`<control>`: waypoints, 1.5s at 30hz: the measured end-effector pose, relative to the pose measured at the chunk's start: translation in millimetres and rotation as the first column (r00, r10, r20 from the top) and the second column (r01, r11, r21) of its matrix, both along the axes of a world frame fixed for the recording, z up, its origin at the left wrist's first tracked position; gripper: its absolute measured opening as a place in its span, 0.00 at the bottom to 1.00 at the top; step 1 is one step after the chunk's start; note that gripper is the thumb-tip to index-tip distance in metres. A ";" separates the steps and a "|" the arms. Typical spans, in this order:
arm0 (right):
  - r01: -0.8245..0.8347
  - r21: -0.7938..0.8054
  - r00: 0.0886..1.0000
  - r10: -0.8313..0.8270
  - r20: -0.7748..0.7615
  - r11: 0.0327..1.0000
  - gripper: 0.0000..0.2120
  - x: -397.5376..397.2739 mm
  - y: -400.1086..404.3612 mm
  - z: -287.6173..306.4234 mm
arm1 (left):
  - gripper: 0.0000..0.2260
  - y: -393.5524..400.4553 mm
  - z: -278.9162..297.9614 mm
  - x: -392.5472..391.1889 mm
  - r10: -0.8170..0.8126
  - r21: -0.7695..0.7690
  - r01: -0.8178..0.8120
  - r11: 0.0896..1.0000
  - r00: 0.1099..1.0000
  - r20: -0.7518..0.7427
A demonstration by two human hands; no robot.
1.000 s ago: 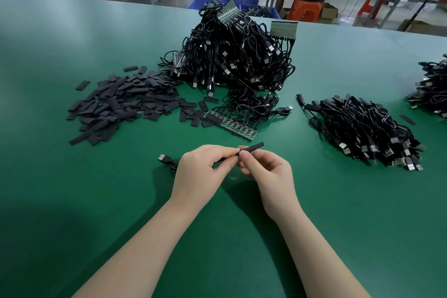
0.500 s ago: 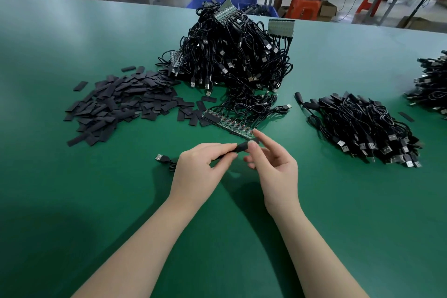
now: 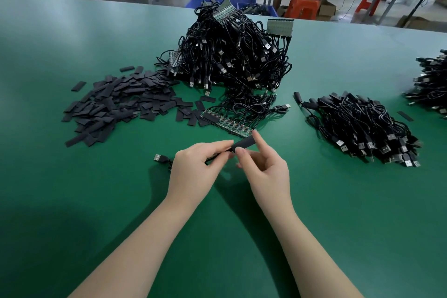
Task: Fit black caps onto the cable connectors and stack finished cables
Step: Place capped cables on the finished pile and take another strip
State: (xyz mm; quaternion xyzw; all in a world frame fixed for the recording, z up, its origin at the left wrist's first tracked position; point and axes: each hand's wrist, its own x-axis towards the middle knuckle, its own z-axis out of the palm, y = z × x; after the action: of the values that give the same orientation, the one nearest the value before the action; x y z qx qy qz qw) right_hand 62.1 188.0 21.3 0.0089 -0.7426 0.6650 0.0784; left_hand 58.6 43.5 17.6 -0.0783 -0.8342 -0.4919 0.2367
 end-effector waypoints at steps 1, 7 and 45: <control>-0.016 0.007 1.000 0.016 0.012 1.000 0.07 0.6 -1.8 1.3 | 0.14 2.0 0.1 1.4 -0.010 -0.029 0.010 1.000 1.000 -0.011; 0.105 -0.205 0.994 -0.102 0.027 0.973 0.08 -4.7 5.1 3.5 | 0.16 0.7 -1.4 0.5 -0.021 -0.305 0.034 0.952 0.999 0.044; 0.447 0.836 0.894 -0.113 -0.434 0.319 0.16 -100.8 103.4 37.0 | 0.12 0.6 -1.8 -3.1 -0.054 -0.230 0.069 0.971 0.996 0.068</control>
State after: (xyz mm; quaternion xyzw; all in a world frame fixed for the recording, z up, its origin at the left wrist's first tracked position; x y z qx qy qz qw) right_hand -38.7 291.4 58.3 0.0201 -0.9527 0.1022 0.2854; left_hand 55.5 44.1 15.8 -0.1163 -0.8899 -0.4003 0.1851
